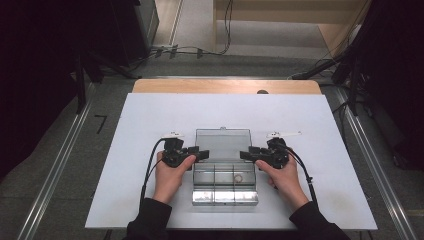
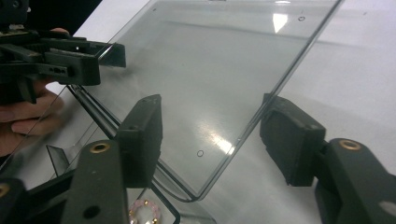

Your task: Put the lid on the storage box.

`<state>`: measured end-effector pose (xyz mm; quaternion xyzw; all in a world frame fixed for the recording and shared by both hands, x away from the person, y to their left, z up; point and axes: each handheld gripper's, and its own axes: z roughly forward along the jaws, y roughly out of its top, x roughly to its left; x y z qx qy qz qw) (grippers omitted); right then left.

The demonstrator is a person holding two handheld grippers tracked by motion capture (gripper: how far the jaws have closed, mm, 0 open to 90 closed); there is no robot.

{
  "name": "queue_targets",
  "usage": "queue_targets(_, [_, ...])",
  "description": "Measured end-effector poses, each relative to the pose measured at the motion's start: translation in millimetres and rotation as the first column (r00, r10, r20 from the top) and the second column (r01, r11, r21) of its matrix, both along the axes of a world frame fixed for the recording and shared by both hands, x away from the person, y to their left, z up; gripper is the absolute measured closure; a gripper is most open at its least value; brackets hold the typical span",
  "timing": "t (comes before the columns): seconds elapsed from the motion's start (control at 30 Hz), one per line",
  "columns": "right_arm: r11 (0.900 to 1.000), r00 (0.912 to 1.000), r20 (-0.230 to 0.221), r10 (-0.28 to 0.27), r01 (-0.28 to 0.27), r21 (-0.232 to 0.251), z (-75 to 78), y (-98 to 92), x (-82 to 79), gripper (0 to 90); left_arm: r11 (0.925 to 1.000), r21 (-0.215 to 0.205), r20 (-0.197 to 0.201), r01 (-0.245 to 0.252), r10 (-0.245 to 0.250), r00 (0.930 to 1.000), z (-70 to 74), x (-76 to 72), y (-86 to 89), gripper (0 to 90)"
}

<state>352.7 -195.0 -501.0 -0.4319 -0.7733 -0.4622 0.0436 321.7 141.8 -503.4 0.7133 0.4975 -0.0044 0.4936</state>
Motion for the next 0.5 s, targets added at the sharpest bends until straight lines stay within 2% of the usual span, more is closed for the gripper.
queue_targets(0.17, [1.0,0.9987,0.05,-0.009,0.009,-0.009,4.1,-2.0,-3.0,47.0,0.9999,-0.01,0.023,-0.006,0.006,0.9997,3.4,-1.7,1.4,48.8])
queue_targets(0.3, [1.0,0.9941,0.107,-0.018,0.02,-0.015,8.7,-3.0,-6.7,53.0,0.9999,-0.016,0.049,-0.003,0.004,0.9988,6.4,-3.2,2.4,53.8])
queue_targets(0.5, [1.0,0.9863,0.163,-0.028,0.03,-0.01,13.8,-5.8,-12.2,60.6,0.9998,-0.019,0.086,-0.003,0.004,0.9963,10.9,-6.3,5.0,60.6])
